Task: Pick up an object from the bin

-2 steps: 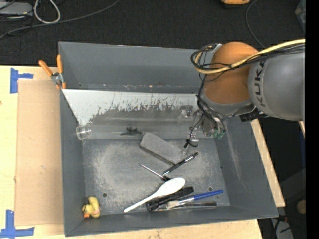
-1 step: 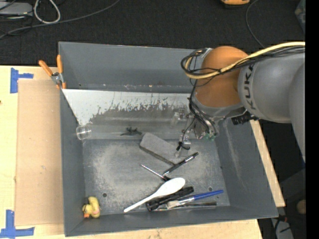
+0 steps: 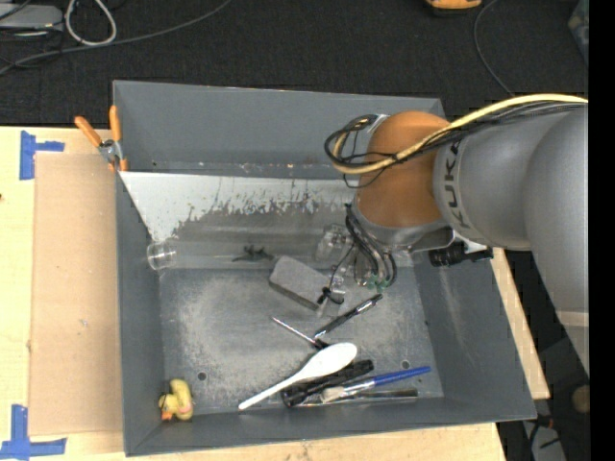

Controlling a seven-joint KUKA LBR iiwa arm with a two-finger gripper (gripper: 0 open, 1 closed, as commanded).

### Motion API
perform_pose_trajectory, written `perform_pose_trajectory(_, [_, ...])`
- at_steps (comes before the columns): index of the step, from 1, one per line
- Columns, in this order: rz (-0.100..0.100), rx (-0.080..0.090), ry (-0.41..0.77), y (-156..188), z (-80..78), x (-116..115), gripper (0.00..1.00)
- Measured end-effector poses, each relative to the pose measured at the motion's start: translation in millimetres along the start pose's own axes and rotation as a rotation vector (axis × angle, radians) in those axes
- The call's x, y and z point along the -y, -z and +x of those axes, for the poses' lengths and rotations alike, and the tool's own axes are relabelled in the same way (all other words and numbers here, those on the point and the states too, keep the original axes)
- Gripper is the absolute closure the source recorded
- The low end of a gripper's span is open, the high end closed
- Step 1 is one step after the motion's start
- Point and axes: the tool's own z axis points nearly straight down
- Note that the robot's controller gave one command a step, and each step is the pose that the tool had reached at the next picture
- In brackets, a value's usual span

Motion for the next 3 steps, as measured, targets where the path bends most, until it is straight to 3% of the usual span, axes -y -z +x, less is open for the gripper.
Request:
perform_pose_trajectory(1, [-0.001, 0.009, -0.030, -48.8, -9.3, -2.2, 0.00])
perform_pose_trajectory(2, [-0.004, 0.008, -0.121, -45.0, -10.3, -1.6, 1.00])
perform_pose_trajectory(3, [-0.004, 0.006, -0.145, -44.7, -9.2, -1.4, 1.00])
